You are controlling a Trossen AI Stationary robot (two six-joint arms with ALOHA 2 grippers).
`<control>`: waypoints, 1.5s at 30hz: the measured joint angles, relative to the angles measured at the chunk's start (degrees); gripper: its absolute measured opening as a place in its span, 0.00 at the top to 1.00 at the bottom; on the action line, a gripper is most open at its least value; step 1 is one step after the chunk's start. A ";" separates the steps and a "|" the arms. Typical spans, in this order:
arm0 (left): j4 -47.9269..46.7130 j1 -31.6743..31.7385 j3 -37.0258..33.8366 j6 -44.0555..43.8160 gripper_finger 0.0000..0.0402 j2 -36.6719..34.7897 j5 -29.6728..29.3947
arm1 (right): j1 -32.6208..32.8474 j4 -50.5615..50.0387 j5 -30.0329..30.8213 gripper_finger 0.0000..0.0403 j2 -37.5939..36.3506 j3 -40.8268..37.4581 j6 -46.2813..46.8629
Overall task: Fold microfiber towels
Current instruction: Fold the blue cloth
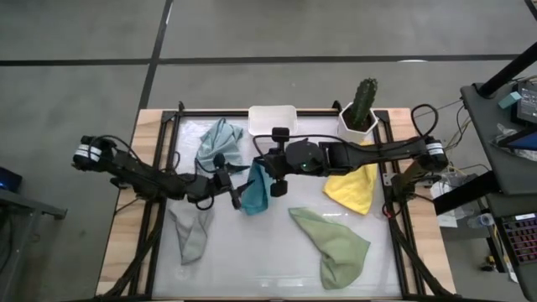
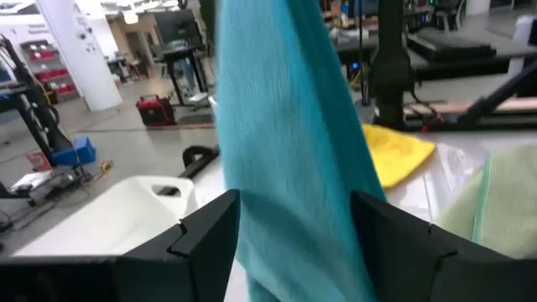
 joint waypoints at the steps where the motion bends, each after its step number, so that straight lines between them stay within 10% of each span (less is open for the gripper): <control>1: 0.00 0.00 0.12 -0.64 0.47 0.91 0.10 | 0.00 0.07 0.20 0.98 -0.06 0.00 0.01; 7: -0.35 0.02 0.28 -3.20 0.53 5.03 2.21 | 0.00 -0.32 1.32 0.98 -0.55 0.00 0.01; 20: -9.07 -0.03 -0.05 -11.05 0.98 2.86 13.73 | 0.00 -6.96 1.34 0.98 -6.69 0.00 3.01; 30: -18.16 -0.35 2.31 -14.67 1.00 -10.26 23.13 | 0.17 -13.78 0.41 0.98 -10.37 0.00 4.18; 45: -39.26 -0.39 14.61 -22.70 1.00 -22.66 28.04 | 0.44 -22.44 -18.79 0.98 -15.46 -0.11 3.56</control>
